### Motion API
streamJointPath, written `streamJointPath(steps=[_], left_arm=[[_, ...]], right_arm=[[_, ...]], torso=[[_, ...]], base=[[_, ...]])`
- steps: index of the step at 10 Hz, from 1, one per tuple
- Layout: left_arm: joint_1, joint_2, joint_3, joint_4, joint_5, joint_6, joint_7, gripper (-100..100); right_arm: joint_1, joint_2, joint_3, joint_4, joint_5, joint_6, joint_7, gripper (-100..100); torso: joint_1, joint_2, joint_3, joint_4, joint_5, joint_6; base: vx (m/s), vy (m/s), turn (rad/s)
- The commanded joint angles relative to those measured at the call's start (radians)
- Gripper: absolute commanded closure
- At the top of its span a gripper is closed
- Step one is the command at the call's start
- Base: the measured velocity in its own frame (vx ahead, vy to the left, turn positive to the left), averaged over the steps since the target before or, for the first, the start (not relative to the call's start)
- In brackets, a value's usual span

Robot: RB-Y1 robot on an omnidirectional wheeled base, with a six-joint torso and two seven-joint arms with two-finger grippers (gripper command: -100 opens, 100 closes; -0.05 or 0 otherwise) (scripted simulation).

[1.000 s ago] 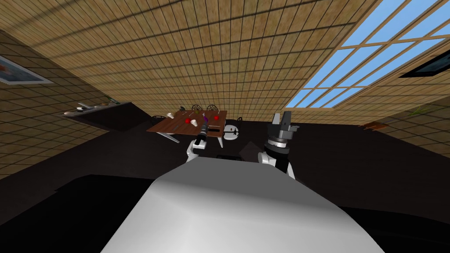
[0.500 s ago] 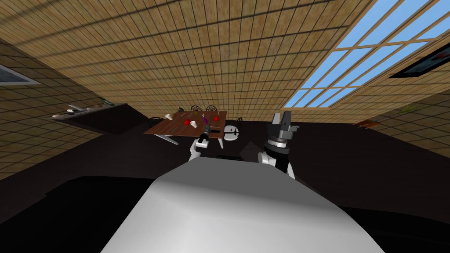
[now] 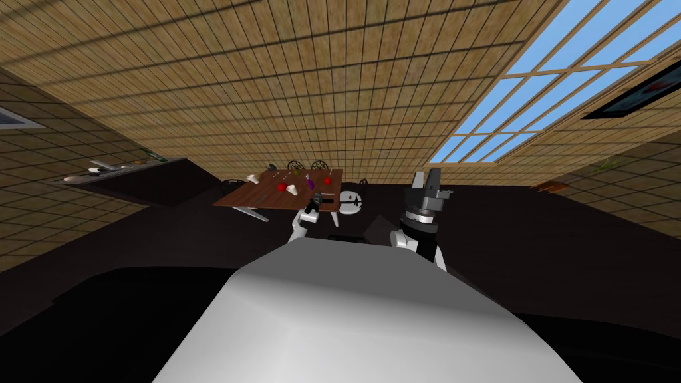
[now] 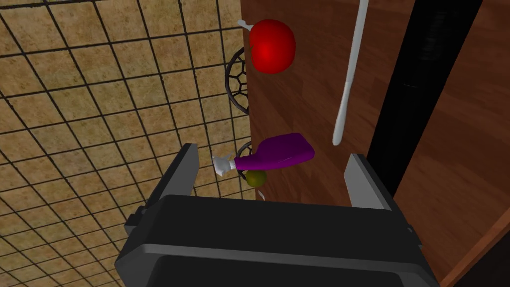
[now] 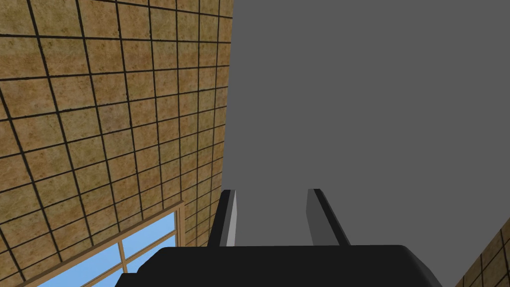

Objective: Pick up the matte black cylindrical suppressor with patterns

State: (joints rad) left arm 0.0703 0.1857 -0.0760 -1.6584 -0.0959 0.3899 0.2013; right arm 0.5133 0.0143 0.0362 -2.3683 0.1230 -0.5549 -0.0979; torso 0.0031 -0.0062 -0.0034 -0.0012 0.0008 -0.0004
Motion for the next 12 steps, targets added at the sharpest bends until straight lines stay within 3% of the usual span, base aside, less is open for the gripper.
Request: streamJointPath(steps=[1, 7, 8, 12], left_arm=[[-0.016, 0.004, -0.007, 0.022, 0.008, 0.031, 0.001, -100], [-0.094, 0.007, -0.075, 0.155, 0.055, 0.193, 0.004, -100], [-0.094, 0.007, -0.075, 0.155, 0.055, 0.193, 0.004, -100], [-0.126, 0.016, -0.114, 0.24, 0.082, 0.286, 0.007, -100]], right_arm=[[0.0, 0.0, 0.0, 0.0, 0.0, 0.0, 0.0, 0], [0.0, 0.0, 0.0, 0.0, 0.0, 0.0, 0.0, 0], [0.0, 0.0, 0.0, 0.0, 0.0, 0.0, 0.0, 0], [0.0, 0.0, 0.0, 0.0, 0.0, 0.0, 0.0, 0]], torso=[[0.0, 0.0, 0.0, 0.0, 0.0, 0.0], [0.001, 0.0, 0.0, 0.0, 0.0, 0.0], [0.001, -0.001, 0.0, 0.0, 0.0, 0.0], [0.0, 0.0, 0.0, 0.0, 0.0, 0.0]], base=[[0.063, 0.044, -0.018], [0.069, 0.055, -0.026], [0.065, 0.031, -0.007], [0.072, 0.043, -0.021]])
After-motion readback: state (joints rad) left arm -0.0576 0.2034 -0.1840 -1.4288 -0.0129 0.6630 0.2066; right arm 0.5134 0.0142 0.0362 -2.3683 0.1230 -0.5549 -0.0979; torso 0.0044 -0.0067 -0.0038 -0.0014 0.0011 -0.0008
